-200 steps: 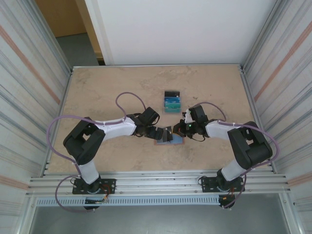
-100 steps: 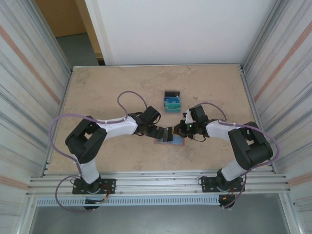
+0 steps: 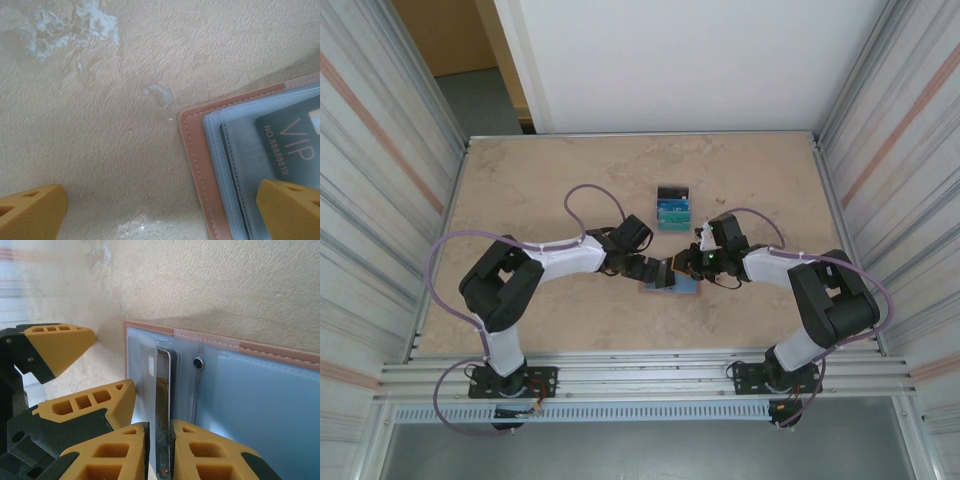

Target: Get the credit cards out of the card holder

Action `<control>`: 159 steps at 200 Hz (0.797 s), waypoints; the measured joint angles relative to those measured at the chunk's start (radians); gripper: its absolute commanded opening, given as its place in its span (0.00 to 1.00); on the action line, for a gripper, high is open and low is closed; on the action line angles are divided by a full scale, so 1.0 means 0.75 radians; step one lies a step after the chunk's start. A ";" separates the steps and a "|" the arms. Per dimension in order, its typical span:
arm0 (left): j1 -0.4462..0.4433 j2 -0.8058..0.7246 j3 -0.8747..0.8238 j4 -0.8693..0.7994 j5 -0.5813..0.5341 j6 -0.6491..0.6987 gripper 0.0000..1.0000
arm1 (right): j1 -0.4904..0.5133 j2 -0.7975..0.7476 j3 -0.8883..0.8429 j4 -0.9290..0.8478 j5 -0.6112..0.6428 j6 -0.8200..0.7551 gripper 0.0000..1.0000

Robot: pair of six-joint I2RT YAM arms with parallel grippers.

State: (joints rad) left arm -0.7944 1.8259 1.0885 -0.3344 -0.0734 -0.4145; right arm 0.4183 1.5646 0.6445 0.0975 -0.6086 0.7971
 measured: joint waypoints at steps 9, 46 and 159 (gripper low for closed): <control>0.000 0.002 0.002 -0.002 0.001 0.000 0.99 | 0.000 0.000 -0.003 0.009 -0.004 0.001 0.24; 0.000 0.003 0.004 -0.004 0.001 0.000 0.99 | 0.000 0.010 -0.020 0.067 -0.029 0.008 0.23; -0.003 0.007 0.007 -0.004 0.001 -0.001 0.99 | -0.006 0.096 -0.060 0.265 -0.089 0.080 0.21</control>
State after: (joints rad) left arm -0.7967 1.8313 1.0935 -0.3370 -0.0731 -0.4152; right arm 0.4141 1.6363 0.5995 0.2962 -0.6754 0.8570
